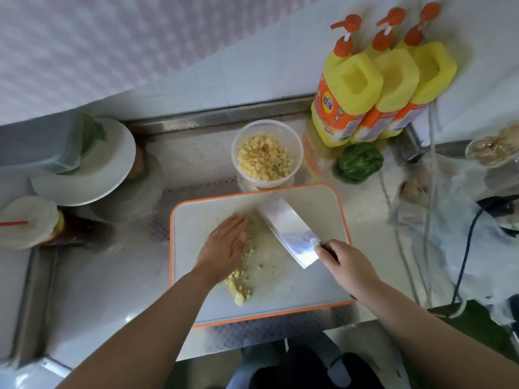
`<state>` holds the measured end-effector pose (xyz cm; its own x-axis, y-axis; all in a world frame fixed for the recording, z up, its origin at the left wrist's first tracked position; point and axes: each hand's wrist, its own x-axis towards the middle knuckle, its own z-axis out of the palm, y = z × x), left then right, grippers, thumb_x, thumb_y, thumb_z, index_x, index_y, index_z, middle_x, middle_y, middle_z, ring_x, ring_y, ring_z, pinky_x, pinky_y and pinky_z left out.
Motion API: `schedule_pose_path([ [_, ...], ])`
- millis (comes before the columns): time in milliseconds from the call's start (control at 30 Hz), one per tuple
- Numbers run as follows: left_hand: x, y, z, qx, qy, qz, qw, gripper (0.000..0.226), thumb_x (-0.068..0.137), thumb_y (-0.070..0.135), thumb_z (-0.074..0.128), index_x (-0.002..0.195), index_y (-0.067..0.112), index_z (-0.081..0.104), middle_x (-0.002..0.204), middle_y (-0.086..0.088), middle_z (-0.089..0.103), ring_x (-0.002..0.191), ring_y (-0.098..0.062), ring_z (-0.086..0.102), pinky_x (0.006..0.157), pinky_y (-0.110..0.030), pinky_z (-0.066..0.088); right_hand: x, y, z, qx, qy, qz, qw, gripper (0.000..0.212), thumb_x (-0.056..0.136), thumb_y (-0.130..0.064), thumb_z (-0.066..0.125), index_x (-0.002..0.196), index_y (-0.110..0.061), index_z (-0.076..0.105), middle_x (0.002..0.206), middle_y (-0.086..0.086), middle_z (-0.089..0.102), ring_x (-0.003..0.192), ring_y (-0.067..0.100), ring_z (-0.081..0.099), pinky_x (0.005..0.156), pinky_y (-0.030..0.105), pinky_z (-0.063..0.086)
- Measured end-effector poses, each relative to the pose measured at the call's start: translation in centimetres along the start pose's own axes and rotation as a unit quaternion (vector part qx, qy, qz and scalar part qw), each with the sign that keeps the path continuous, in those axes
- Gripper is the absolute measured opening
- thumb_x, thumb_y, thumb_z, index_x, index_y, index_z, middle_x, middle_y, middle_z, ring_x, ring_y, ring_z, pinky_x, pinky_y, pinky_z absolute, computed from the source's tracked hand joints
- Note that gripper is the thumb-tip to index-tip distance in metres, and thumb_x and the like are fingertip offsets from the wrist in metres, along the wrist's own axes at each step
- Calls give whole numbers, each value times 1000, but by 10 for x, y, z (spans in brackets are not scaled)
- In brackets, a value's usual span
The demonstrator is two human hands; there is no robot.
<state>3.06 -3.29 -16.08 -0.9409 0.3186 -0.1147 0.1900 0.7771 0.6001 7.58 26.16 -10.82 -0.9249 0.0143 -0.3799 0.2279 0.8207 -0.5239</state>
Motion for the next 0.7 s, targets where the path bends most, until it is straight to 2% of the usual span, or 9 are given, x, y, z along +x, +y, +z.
schedule_pose_path([
  [100, -20, 5, 11, -50, 32, 1, 998, 56, 99, 47, 30, 138, 17, 58, 145, 3, 52, 141, -10, 37, 117, -39, 32, 14, -5, 9, -30, -6, 19, 999, 29, 97, -45, 45, 83, -21, 53, 70, -8, 50, 68, 16, 51, 57, 29, 32],
  [167, -27, 6, 16, -48, 57, -1, 997, 52, 99, 45, 35, 138, 18, 58, 144, 3, 52, 137, -14, 43, 113, -42, 37, 22, -10, 13, -56, -12, 11, 998, 31, 97, -46, 43, 83, -20, 51, 74, -8, 49, 72, 18, 51, 59, 29, 30],
  [233, -30, 4, 18, -40, 113, -3, 993, 49, 98, 39, 39, 135, 12, 59, 144, -5, 52, 134, -23, 47, 111, -44, 39, 29, -16, 13, -83, -31, 11, 996, 33, 98, -49, 38, 82, -22, 47, 72, -9, 47, 71, 17, 51, 57, 30, 29],
  [333, -32, -3, 18, -22, 193, -72, 978, 52, 99, 36, 36, 135, 4, 56, 145, -14, 50, 138, -29, 40, 114, -47, 32, 37, -28, 15, -126, -65, 3, 990, 38, 99, -50, 34, 84, -19, 49, 71, -8, 47, 71, 19, 52, 54, 30, 29],
  [433, -32, -6, 22, -23, 189, -144, 971, 68, 100, 50, 23, 144, 3, 46, 153, -12, 41, 145, -27, 30, 121, -43, 18, 44, -40, 19, -146, -80, -17, 986, 40, 100, -50, 32, 89, -16, 50, 72, -7, 46, 67, 19, 49, 56, 30, 33],
  [500, -32, -6, 29, -28, 192, -146, 970, 71, 101, 53, 20, 146, 3, 43, 154, -12, 39, 146, -25, 29, 122, -43, 17, 48, -46, 22, -160, -91, -35, 982, 39, 99, -51, 32, 87, -17, 48, 72, -7, 47, 68, 20, 51, 56, 30, 34],
  [567, -33, -2, 34, -44, 199, -140, 969, 65, 101, 45, 23, 147, 3, 42, 154, -12, 39, 146, -25, 29, 121, -43, 19, 51, -48, 24, -177, -106, -56, 977, 38, 99, -51, 32, 84, -18, 46, 70, -7, 44, 70, 22, 51, 58, 31, 34],
  [633, -37, 5, 39, -63, 211, -145, 965, 64, 101, 44, 24, 147, 3, 41, 154, -12, 39, 146, -25, 30, 122, -33, 14, 50, -50, 26, -189, -120, -77, 972, 38, 99, -52, 34, 83, -19, 44, 69, -7, 42, 74, 24, 53, 58, 31, 33],
  [700, -41, 15, 44, -74, 229, -161, 957, 70, 102, 51, 19, 147, 3, 41, 154, -11, 38, 147, -25, 28, 122, -27, 11, 46, -52, 28, -200, -126, -96, 967, 38, 98, -53, 34, 82, -19, 44, 74, -6, 47, 80, 25, 57, 59, 31, 33],
])
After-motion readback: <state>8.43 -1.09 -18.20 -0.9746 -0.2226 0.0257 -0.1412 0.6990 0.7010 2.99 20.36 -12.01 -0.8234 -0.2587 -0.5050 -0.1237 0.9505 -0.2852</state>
